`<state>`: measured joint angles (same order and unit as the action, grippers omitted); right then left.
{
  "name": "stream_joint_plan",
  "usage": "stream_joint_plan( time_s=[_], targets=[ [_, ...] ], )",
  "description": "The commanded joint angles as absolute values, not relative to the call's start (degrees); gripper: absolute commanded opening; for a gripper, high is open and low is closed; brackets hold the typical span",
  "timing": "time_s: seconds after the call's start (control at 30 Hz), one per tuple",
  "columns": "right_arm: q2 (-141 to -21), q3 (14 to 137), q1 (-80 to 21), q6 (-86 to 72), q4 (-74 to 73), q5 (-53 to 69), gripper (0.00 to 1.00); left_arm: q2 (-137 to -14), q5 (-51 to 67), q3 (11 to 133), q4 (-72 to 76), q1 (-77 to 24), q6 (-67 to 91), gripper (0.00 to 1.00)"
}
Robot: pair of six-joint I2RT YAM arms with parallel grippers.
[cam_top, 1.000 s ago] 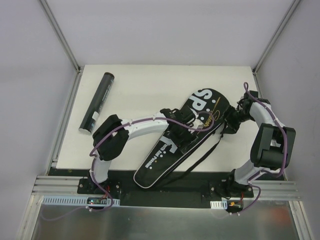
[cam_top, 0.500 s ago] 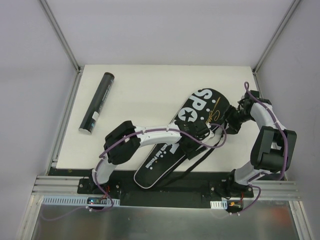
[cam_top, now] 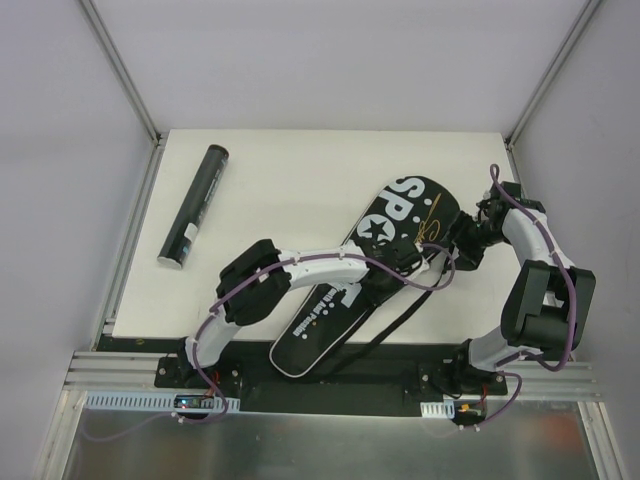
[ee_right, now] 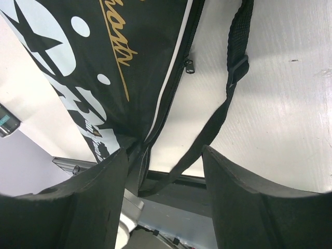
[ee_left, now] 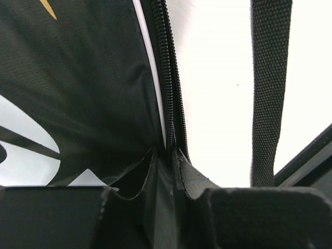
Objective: Pack up the badminton gear
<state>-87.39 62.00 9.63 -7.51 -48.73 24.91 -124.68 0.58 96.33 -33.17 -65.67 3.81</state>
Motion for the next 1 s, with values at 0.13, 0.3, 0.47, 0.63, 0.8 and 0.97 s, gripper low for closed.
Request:
stream_joint_plan(
  time_s=[0.13, 0.3, 0.47, 0.63, 0.8, 0.97],
  targets=[
    [-88.4, 61.5, 9.8, -5.5, -48.3, 28.6, 0.64, -124.1, 20.5, 90.7, -33.0, -58.0, 3.6, 0.0],
    [-88.9, 58.8, 7.7, -6.1, -43.2, 34.3, 0.72, -117.0, 35.0, 89.1, -32.1, -52.0, 8.3, 0.0],
    [-88.1, 50.9, 2.6, -19.1, -26.9, 39.7, 0.8, -113.5, 43.1, 89.2, -31.9, -48.3, 10.5, 0.0],
    [-89.5, 49.0, -3.2, -26.6, -20.6, 36.0, 0.81, -111.4, 44.8, 89.8, -31.9, -47.1, 12.3, 0.0],
    [-89.4, 47.5, -3.5, -30.9, -13.5, 36.5, 0.74, -110.3, 46.3, 89.8, -31.8, -46.9, 13.3, 0.0],
    [-92.6, 54.4, -5.3, -25.2, -15.3, 33.4, 0.55, -108.7, 46.8, 89.1, -31.9, -46.9, 13.5, 0.0]
  ],
)
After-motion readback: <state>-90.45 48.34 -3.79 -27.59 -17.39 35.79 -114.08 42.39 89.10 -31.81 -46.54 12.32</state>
